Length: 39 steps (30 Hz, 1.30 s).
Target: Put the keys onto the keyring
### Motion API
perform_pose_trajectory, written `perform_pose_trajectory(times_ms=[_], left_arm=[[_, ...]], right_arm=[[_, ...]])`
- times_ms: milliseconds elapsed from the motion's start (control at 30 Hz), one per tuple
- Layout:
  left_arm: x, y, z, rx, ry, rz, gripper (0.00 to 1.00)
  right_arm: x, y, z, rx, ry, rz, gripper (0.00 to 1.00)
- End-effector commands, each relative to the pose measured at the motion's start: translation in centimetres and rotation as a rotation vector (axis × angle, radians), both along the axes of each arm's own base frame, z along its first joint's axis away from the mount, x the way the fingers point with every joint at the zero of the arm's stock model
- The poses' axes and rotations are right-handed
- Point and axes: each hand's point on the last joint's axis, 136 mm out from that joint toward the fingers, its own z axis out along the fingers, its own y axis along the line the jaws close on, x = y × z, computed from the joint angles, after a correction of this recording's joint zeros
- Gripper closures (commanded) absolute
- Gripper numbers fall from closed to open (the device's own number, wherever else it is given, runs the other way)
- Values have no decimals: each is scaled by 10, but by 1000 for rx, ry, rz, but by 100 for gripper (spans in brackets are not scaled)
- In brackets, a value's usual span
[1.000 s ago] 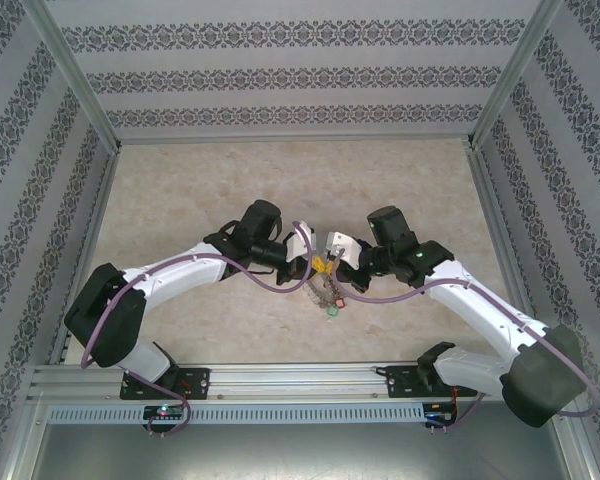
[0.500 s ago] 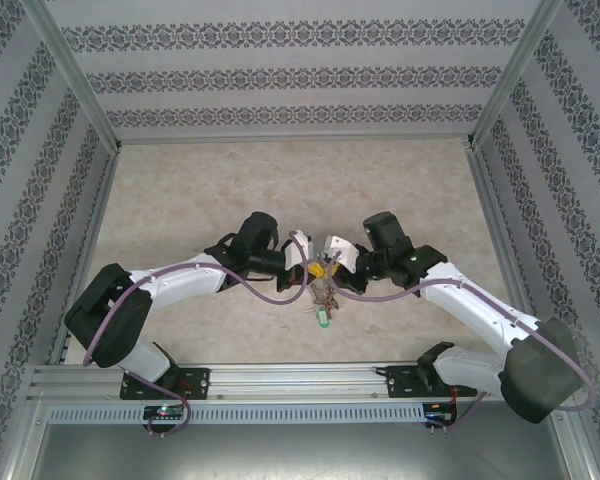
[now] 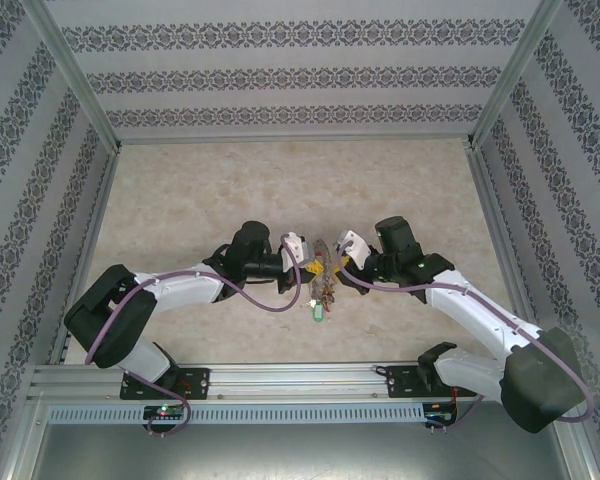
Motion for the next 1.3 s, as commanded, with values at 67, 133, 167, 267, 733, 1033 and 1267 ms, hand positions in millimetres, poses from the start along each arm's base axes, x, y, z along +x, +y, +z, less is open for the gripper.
perform_pose_trajectory(times_ms=[67,133,167,267,733,1033,1267], left_arm=[[-6,-9,20,-102,-21,-25,100],[-5,-11,26,-136,-21,-25,100],[-5,-12,27,-146,-19,-25,100],[-4,-13,28,-152,-15,-23,100],[-7,-15,26,-109,-27,-29,100],[-13,-27,-3,67,-20,-85,100],[-30,-53,-34,275,-22,-199,100]], right_arm=[[15,-5,10,27,-39,-97,85],[10,0,25,77,-90,-64,86],[9,1,32,95,-111,-57,86],[-6,11,56,175,-159,45,84],[-3,16,33,83,-144,104,72],[65,-48,52,212,68,-537,65],[72,-99,12,155,327,-883,62]])
